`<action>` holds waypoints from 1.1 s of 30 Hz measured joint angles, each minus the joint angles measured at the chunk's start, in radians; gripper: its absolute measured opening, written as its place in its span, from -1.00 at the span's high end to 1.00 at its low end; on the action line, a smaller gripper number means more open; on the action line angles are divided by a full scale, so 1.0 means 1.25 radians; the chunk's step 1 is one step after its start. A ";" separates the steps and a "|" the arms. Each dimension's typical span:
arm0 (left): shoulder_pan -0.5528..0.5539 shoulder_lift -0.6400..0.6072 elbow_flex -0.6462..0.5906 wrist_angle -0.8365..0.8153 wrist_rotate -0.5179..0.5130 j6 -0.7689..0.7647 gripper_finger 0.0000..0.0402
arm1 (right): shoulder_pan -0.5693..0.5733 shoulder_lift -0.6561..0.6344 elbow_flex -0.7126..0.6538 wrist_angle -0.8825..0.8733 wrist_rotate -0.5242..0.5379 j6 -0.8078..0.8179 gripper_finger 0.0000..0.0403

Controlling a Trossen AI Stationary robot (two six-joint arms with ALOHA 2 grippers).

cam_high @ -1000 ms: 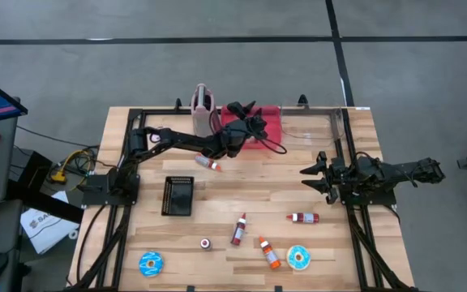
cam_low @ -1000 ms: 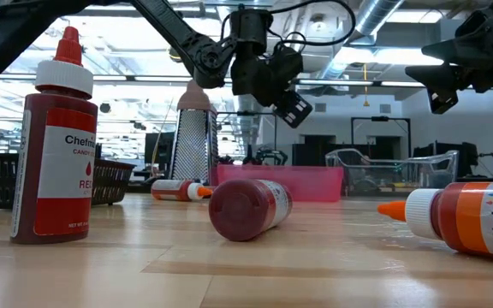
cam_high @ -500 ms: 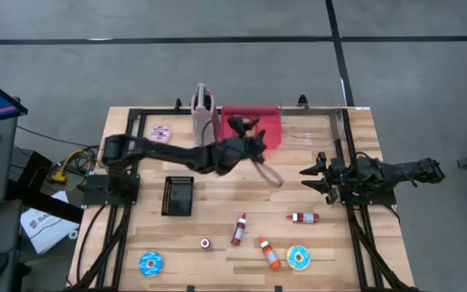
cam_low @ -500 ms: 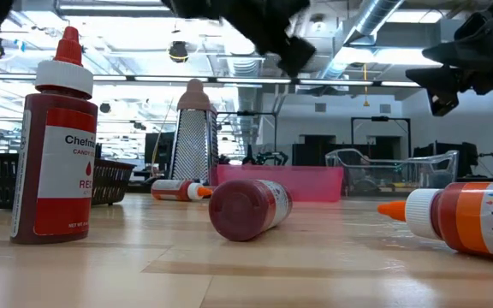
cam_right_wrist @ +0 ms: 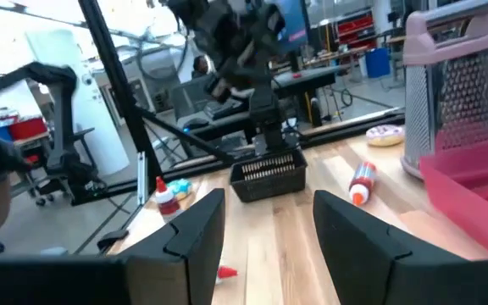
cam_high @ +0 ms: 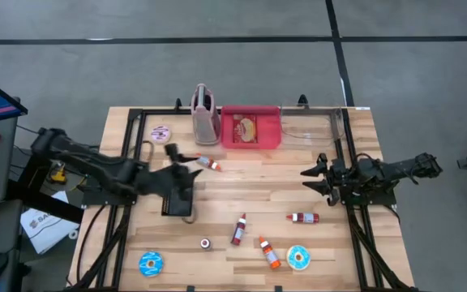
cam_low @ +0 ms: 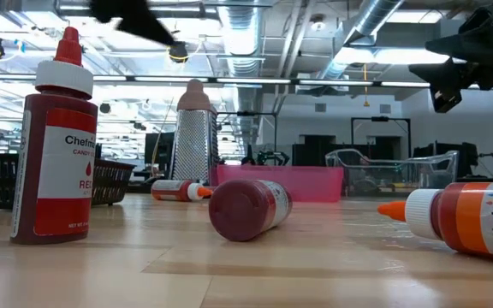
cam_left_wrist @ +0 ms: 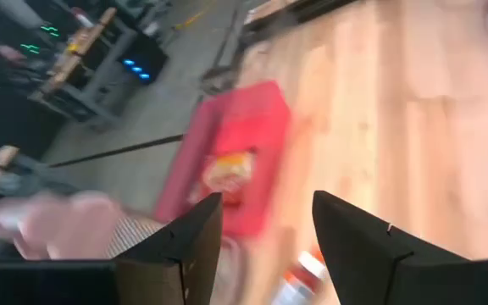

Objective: Pick & Place Food Item
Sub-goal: Put the purple donut into the black bin

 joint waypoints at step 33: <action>0.793 0.150 0.095 -0.494 0.494 -0.067 -0.30 | 0.000 0.000 0.000 0.071 0.027 -0.021 0.13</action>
